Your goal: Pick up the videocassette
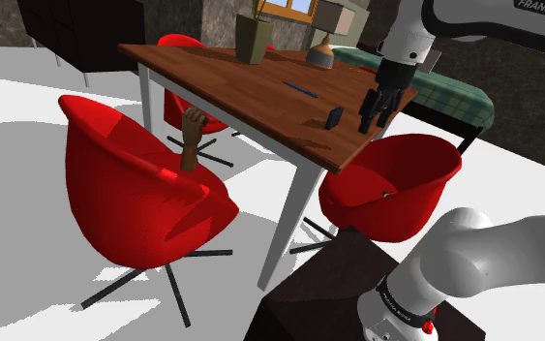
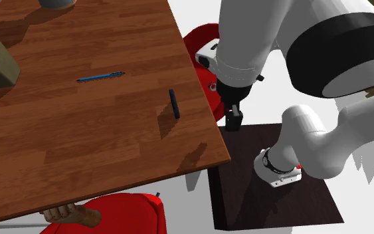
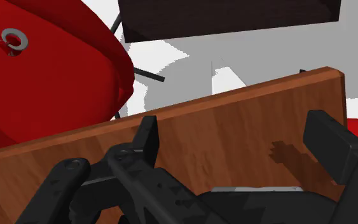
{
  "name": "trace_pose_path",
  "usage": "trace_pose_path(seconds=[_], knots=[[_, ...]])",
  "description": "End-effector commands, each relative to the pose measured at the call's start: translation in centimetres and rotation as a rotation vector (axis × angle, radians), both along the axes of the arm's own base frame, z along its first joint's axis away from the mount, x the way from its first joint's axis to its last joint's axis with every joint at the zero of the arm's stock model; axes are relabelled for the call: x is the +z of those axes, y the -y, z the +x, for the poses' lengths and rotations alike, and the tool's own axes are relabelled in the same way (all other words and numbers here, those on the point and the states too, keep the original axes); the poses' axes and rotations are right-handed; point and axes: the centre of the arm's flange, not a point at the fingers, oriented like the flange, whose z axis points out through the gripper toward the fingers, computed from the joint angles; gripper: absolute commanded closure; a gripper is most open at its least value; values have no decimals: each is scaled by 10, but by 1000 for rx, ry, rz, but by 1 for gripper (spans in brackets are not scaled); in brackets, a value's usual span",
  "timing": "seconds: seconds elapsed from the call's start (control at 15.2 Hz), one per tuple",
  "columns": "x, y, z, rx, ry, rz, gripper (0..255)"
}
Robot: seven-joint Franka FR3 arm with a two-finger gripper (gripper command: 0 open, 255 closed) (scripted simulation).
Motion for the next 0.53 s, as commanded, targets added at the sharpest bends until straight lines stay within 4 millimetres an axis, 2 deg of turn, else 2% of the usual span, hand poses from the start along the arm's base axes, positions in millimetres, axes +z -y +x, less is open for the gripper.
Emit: trace_pose_path(seconds=[0.0,0.2,0.46], knots=[[0,0,0,0,0,0,0],[3,7,41,-242,-6,-6,0],[7,31,91,-564,-15,-13,0]])
